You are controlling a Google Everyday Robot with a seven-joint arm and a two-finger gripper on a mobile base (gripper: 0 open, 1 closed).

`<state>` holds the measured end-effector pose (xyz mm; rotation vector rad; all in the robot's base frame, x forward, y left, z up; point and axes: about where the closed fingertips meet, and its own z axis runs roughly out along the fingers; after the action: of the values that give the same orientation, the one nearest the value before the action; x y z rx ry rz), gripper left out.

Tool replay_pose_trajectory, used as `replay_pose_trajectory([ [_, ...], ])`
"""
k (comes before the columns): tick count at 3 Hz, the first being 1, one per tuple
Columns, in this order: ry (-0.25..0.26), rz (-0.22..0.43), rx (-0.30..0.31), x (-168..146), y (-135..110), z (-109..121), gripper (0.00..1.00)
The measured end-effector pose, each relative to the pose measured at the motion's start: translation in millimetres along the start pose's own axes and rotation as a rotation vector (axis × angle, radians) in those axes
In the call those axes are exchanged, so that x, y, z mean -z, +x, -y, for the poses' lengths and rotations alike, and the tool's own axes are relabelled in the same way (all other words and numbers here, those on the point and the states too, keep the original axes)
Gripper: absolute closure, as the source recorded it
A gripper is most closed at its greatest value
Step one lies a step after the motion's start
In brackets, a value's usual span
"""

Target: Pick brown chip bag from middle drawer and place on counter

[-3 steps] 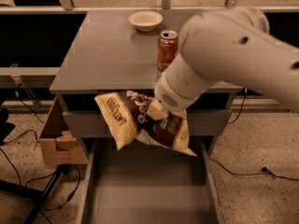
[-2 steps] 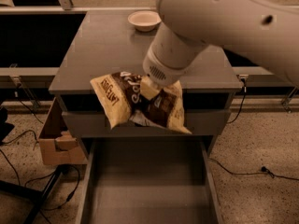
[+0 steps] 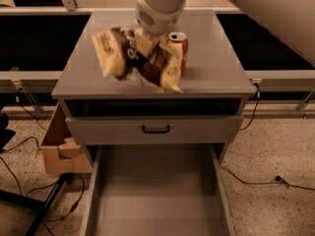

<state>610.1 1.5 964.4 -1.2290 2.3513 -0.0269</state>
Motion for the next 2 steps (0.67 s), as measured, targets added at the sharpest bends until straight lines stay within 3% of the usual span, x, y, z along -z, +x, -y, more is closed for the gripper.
replay_pose_trajectory([
  [1, 0.094, 0.115, -0.057, 49.8, -65.9, 41.1, 1.00],
  [2, 0.176, 0.263, -0.129, 96.3, -108.0, 78.3, 1.00],
])
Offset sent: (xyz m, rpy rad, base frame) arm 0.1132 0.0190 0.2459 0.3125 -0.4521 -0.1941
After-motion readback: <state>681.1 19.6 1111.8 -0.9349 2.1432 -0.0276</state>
